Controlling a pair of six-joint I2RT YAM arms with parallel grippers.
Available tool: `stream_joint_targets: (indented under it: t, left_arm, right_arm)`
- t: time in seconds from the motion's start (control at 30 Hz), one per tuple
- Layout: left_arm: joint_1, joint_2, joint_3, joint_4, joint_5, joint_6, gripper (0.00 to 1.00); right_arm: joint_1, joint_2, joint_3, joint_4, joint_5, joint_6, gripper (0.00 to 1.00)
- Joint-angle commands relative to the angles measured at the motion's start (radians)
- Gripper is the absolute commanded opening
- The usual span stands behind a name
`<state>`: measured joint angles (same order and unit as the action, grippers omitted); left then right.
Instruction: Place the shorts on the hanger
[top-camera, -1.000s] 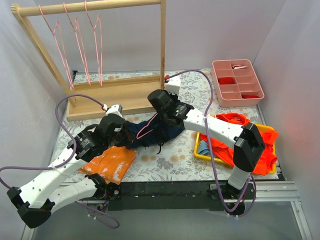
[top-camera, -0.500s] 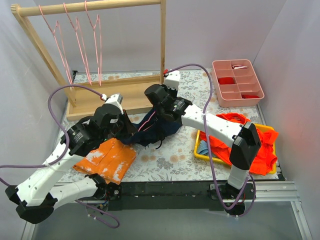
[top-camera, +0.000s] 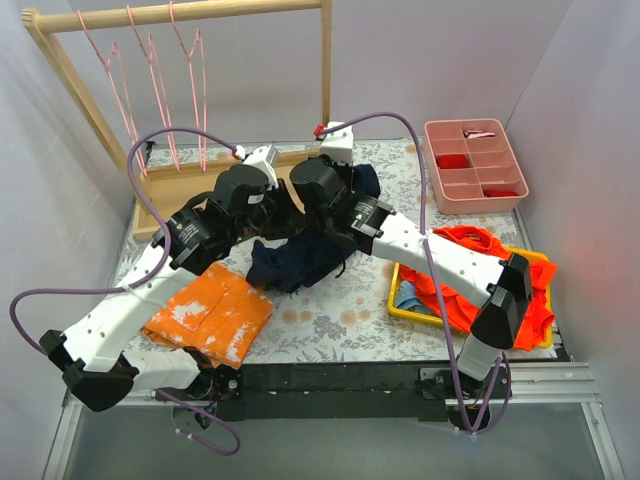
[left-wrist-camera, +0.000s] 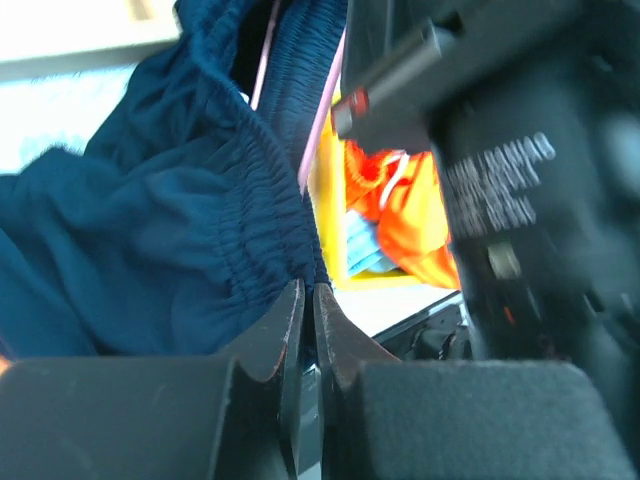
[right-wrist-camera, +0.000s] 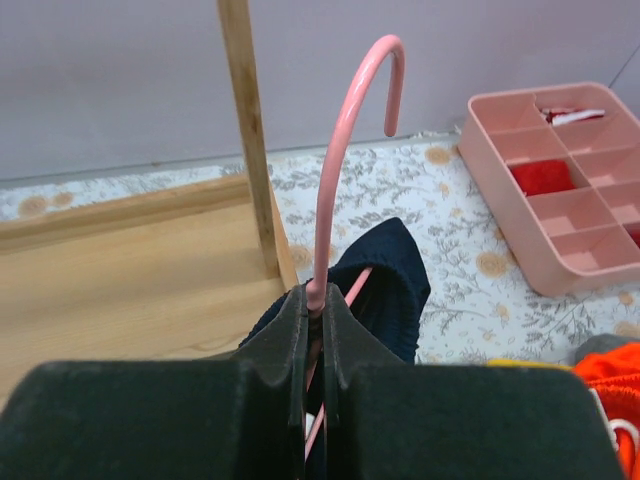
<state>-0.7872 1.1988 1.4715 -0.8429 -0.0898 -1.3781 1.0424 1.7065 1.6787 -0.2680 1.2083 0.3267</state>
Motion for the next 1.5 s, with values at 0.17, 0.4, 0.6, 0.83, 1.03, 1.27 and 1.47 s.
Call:
stream_joint_targets:
  t: [0.17,0.4,0.6,0.83,1.03,1.27,1.47]
  left_arm:
    - [0.003,0.067,0.239,0.054,-0.004,0.112,0.12]
    - [0.003,0.052,0.348,-0.002,0.033,0.174,0.59]
    - [0.003,-0.088,0.215,-0.081,0.145,0.272,0.59]
    - [0.003,-0.122,0.13,-0.11,0.352,0.306,0.54]
    - [0.003,-0.085,0.121,-0.157,0.271,0.318,0.54]
    - [-0.026,-0.038,0.087,-0.171,0.069,0.32,0.49]
    - [-0.092,-0.025,0.018,-0.156,-0.068,0.303,0.4]
  right_arm:
    - [0.03,-0.07,0.246,0.173,0.008,-0.325,0.01]
    - [0.062,-0.089,0.322,0.13,-0.041,-0.408,0.01]
    - [0.064,-0.111,0.239,0.043,-0.072,-0.304,0.01]
    - [0.064,-0.061,0.291,-0.066,-0.112,-0.238,0.01]
    - [0.064,-0.022,0.328,-0.118,-0.133,-0.204,0.01]
    - [0.064,-0.004,0.363,-0.154,-0.142,-0.187,0.01]
    - [0.064,-0.008,0.385,-0.186,-0.162,-0.173,0.01]
